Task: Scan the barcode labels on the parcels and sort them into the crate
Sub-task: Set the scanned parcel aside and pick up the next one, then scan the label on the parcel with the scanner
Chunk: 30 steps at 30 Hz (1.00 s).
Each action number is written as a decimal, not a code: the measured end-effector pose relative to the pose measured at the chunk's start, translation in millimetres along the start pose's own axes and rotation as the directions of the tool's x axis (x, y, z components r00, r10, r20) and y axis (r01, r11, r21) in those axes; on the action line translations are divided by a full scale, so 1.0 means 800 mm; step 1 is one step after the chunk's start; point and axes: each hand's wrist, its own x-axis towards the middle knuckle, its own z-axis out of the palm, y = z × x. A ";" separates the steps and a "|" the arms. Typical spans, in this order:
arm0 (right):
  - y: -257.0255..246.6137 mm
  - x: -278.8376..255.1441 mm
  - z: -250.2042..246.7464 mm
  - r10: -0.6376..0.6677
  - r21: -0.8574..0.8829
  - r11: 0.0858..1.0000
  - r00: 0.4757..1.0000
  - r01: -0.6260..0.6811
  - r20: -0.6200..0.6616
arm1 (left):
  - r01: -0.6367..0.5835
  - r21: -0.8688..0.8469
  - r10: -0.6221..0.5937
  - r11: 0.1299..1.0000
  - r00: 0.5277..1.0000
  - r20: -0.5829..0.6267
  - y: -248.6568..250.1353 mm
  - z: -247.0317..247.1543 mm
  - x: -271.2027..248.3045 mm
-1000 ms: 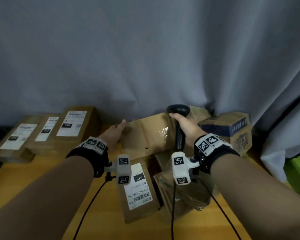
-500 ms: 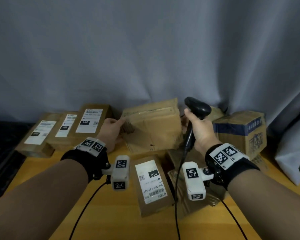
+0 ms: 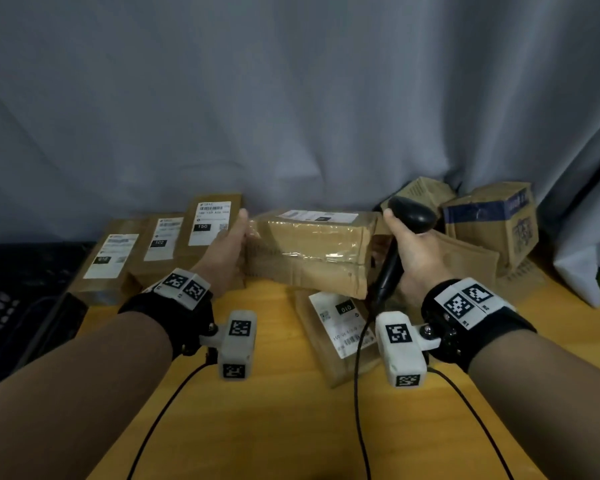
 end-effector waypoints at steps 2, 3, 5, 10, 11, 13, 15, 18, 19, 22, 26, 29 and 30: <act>0.008 -0.015 -0.004 -0.002 -0.030 1.000 1.000 0.002 0.002 | 0.024 0.040 -0.026 0.999 0.999 0.036 -0.004 -0.001 -0.004; 0.013 -0.022 -0.005 -0.003 -0.067 0.998 1.000 0.003 0.005 | 0.031 0.058 -0.034 0.998 0.998 0.050 -0.006 0.001 -0.006; 0.026 -0.028 -0.008 0.006 -0.145 0.989 1.000 -0.006 -0.007 | 0.037 0.059 -0.039 0.998 0.999 0.026 -0.012 0.005 -0.006; 0.045 -0.043 -0.011 0.048 -0.267 0.963 0.999 -0.041 0.020 | 0.088 0.046 -0.089 0.995 0.996 0.010 -0.025 0.004 0.005; 0.050 -0.046 -0.013 0.036 -0.303 0.953 0.999 -0.022 0.041 | 0.094 0.047 -0.095 0.994 0.995 0.024 -0.030 0.005 0.008; 0.062 -0.053 -0.014 0.029 -0.381 0.925 0.995 0.008 0.092 | 0.099 0.040 -0.100 0.994 0.994 0.040 -0.036 0.010 0.009; 0.076 -0.057 -0.015 0.029 -0.443 0.896 0.992 0.028 0.120 | 0.090 0.030 -0.091 0.995 0.996 0.008 -0.042 0.015 0.009; 0.086 -0.058 -0.015 0.014 -0.465 0.884 0.994 0.037 0.107 | 0.084 0.033 -0.084 0.996 0.996 -0.013 -0.054 0.020 0.015; 0.087 -0.057 -0.016 0.019 -0.467 0.884 0.995 0.028 0.096 | 0.077 0.024 -0.077 0.997 0.997 -0.013 -0.055 0.022 0.014; 0.086 -0.055 -0.013 -0.004 -0.542 0.839 0.996 0.051 0.087 | 0.075 0.017 -0.075 0.997 0.997 0.001 -0.057 0.024 0.014; 0.076 -0.057 -0.017 -0.083 -0.724 0.676 0.990 0.138 0.112 | 0.059 -0.013 -0.058 0.998 0.998 0.040 -0.060 0.028 0.011; 0.074 -0.057 -0.021 -0.118 -0.732 0.656 0.983 0.185 0.142 | 0.074 0.011 -0.075 0.997 0.996 0.052 -0.056 0.038 0.004; 0.074 -0.059 -0.020 -0.116 -0.713 0.675 0.982 0.189 0.150 | 0.079 0.025 -0.080 0.997 0.996 0.037 -0.054 0.042 0.004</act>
